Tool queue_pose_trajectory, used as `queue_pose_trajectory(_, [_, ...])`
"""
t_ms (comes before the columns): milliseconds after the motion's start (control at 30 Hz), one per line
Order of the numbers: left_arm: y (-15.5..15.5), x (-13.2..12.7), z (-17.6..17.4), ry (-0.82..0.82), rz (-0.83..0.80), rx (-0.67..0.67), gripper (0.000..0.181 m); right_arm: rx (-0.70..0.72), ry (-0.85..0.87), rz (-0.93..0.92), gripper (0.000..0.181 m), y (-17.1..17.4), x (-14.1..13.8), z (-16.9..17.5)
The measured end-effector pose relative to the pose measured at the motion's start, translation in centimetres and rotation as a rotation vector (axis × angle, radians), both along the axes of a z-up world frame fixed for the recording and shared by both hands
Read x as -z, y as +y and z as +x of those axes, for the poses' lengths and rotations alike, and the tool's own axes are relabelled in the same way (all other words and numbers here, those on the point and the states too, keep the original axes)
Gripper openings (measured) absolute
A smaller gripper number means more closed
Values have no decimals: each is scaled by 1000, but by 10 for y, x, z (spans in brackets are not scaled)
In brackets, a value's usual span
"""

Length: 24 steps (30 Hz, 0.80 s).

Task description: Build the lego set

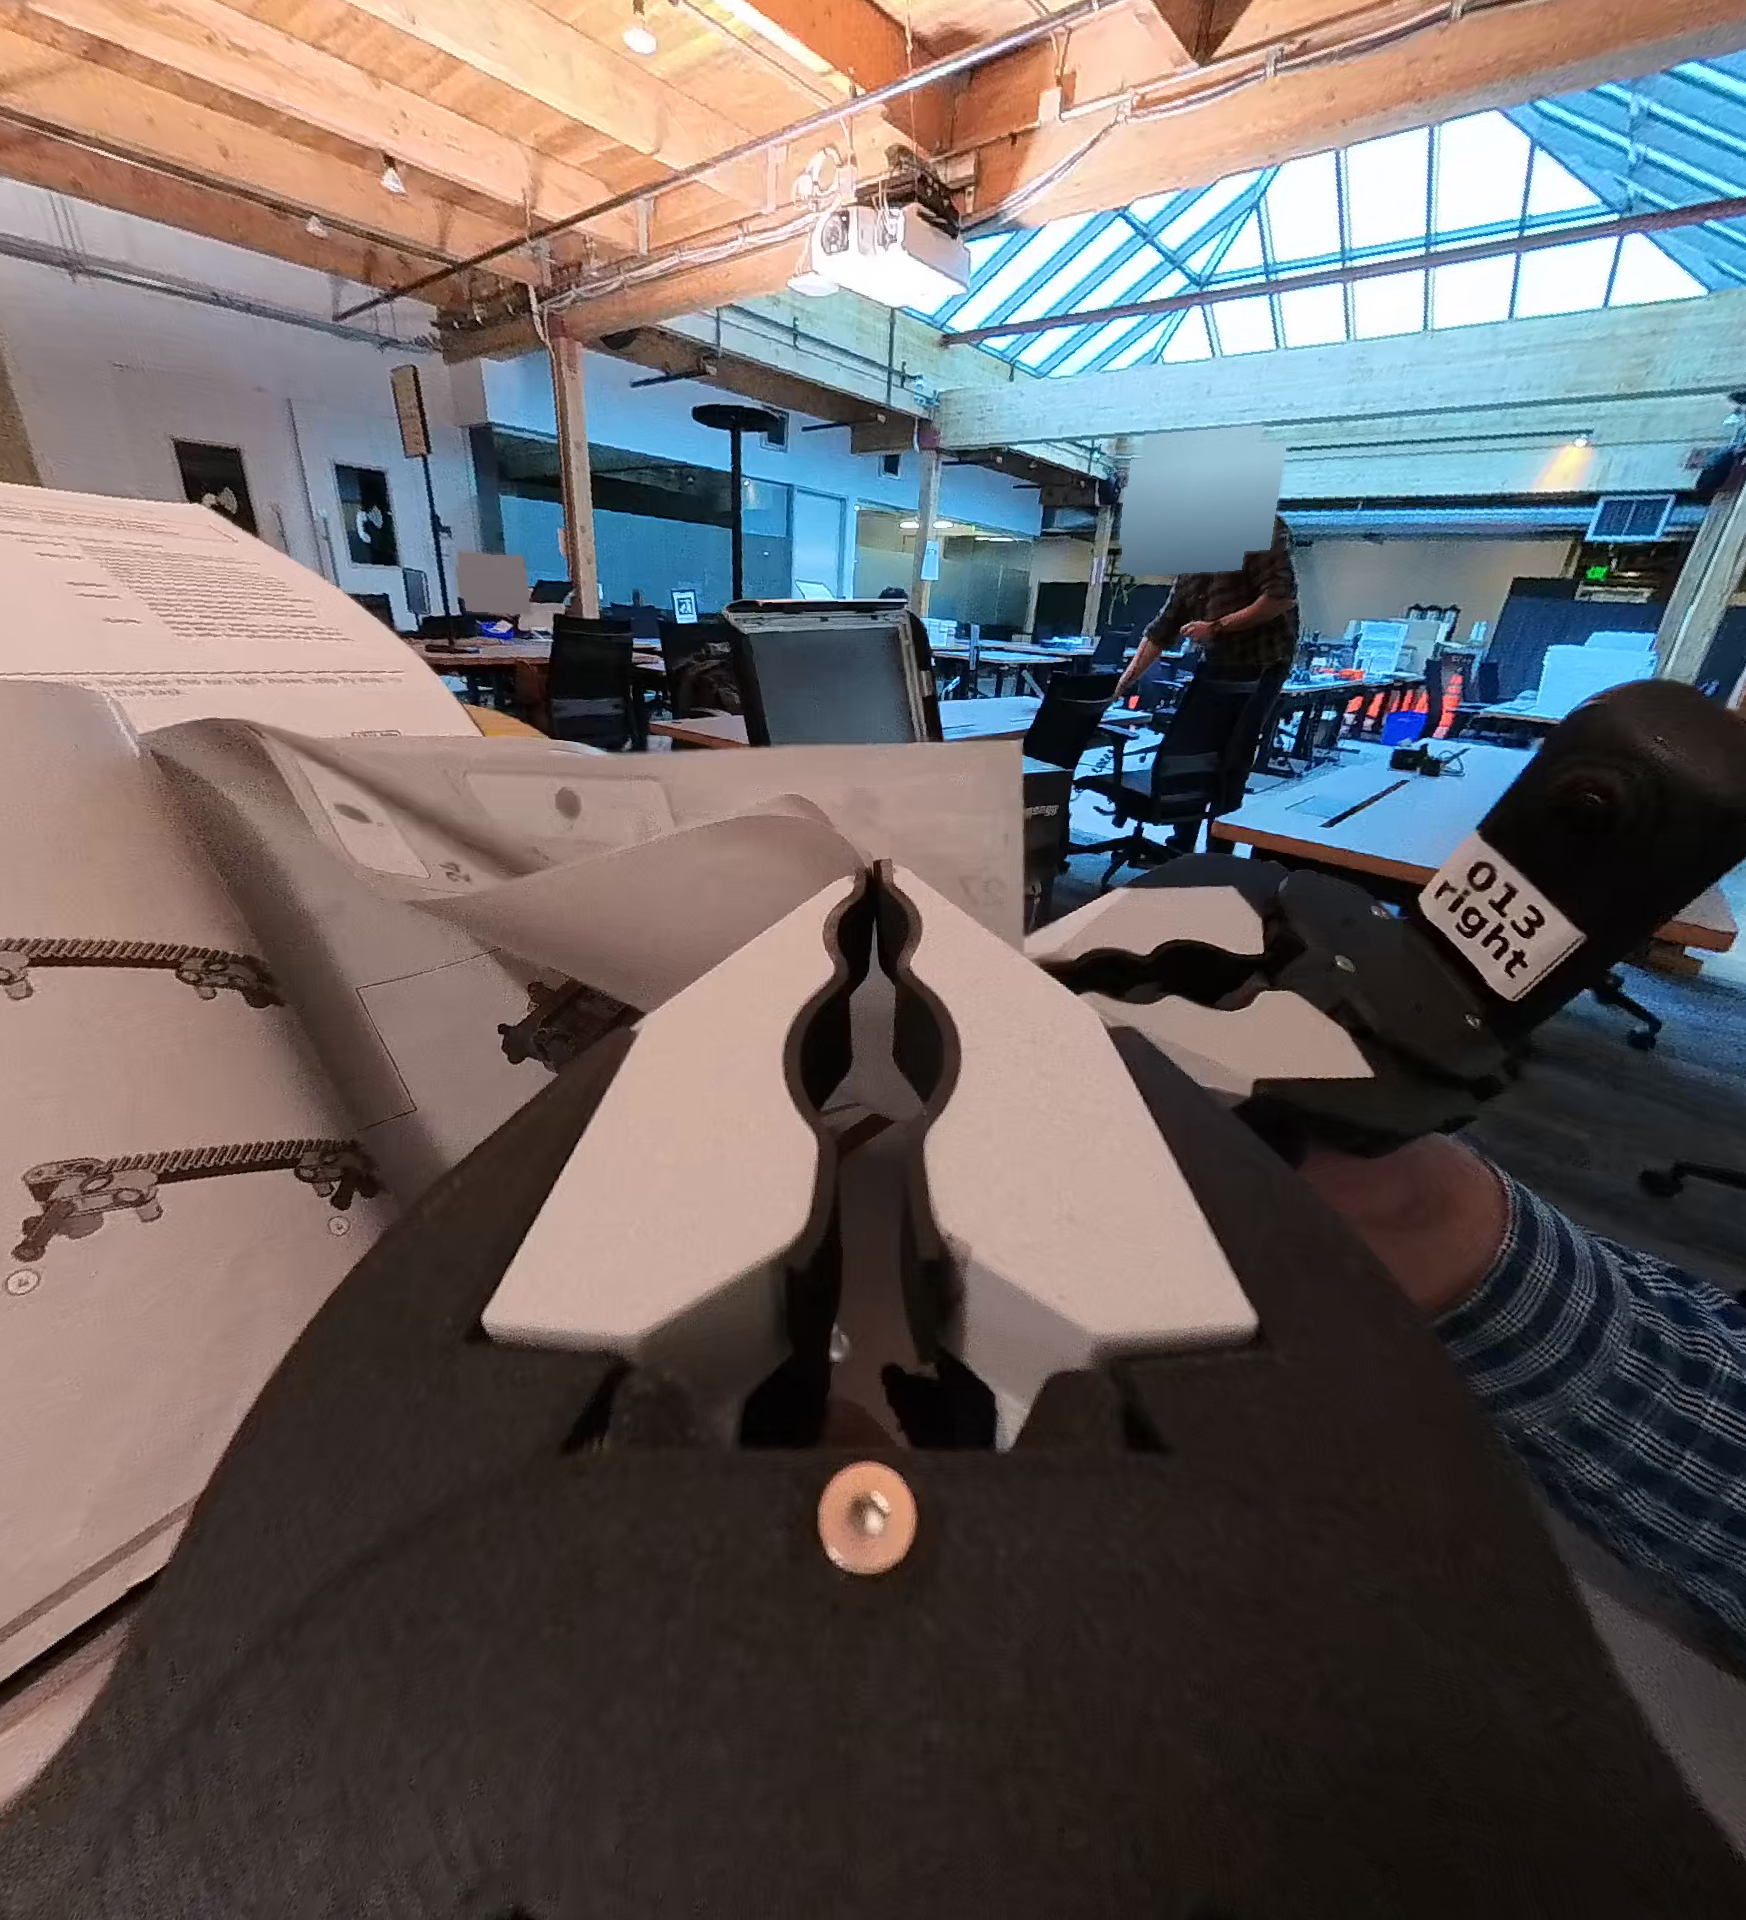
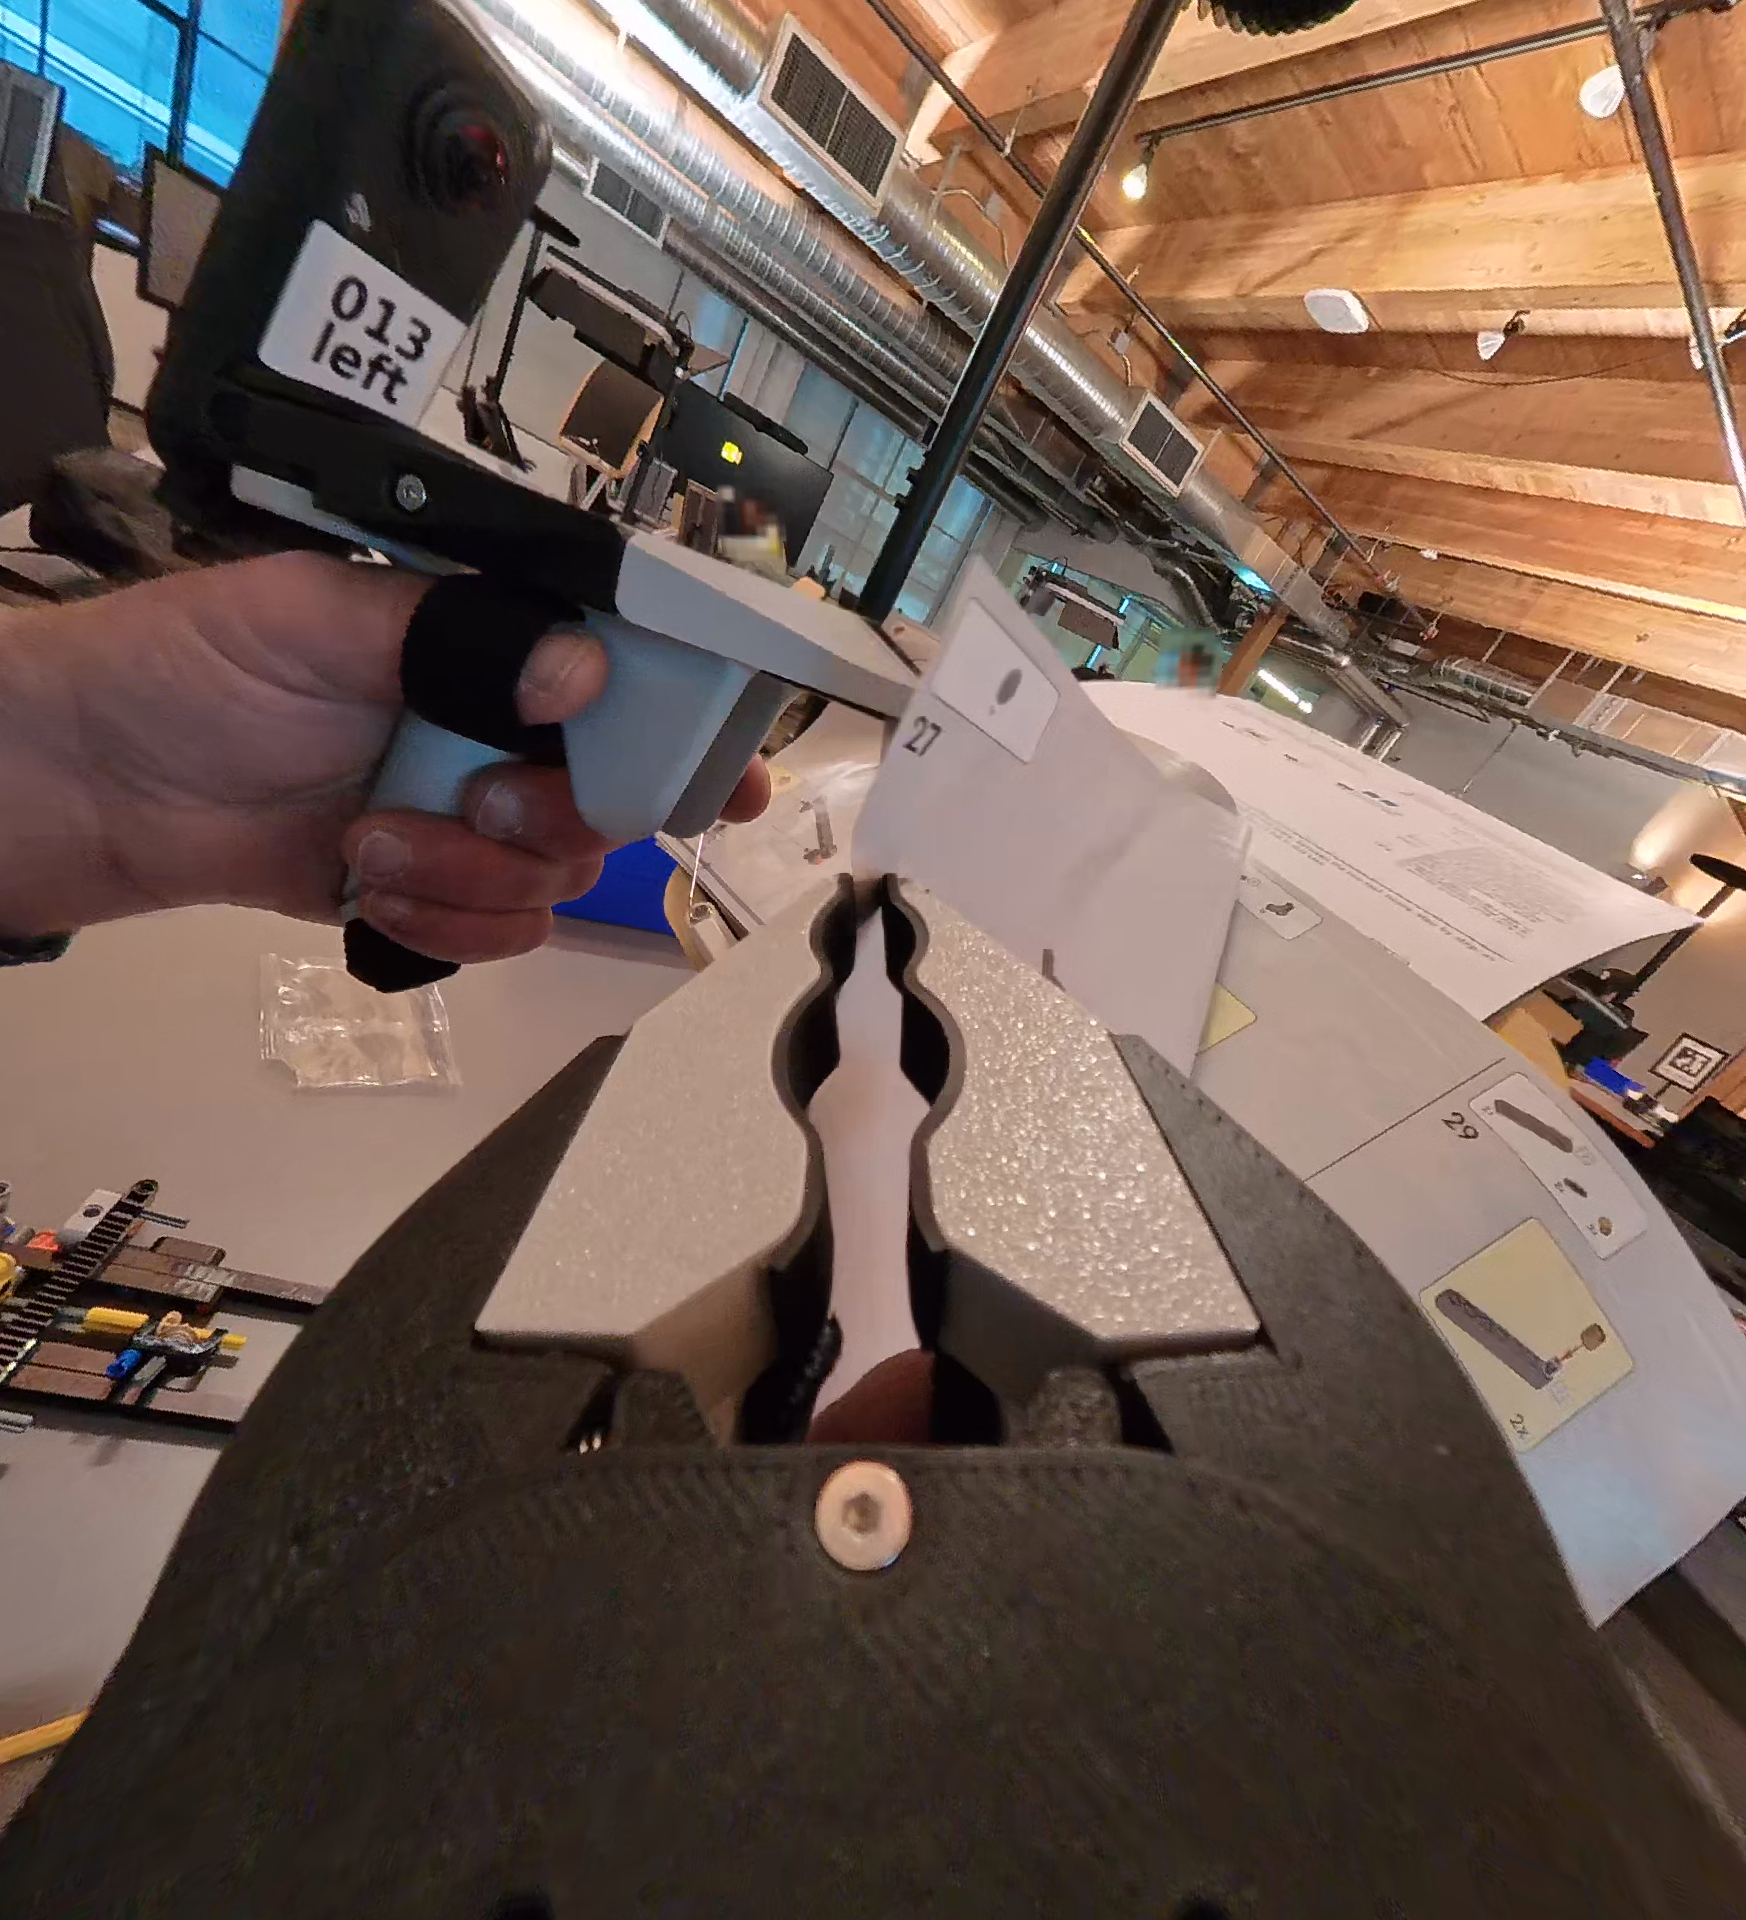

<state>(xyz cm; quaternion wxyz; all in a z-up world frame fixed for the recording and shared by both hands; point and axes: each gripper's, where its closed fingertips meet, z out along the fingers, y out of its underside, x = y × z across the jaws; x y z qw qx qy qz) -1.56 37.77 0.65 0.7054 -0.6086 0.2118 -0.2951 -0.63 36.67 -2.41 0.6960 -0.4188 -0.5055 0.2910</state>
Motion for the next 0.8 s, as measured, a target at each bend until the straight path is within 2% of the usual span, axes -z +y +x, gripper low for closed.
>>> queue_pose_trajectory(33, [0,0,-1,-6,-1,7,0,-7,5,-5,4,-1,-2,2])
queue_pose_trajectory(200, [-2,-3,-1,12,19,24,0,-50,58,-82,17,-6,-21,8])
queue_pose_trajectory(300, [-3,-4,0,16,21,36,0,-29,9,-100,22,2,-16,-5])
queue_pose_trajectory(467, [-3,-4,-2,16,26,36,0,-44,26,-127,22,8,-23,-11])
queue_pose_trajectory(733, [-4,-6,1,19,42,70,0,-221,77,-294,20,5,-28,-7])
queue_pose_trajectory(800, [-5,-4,3,26,44,81,0,-215,76,-312,21,10,-28,-7])
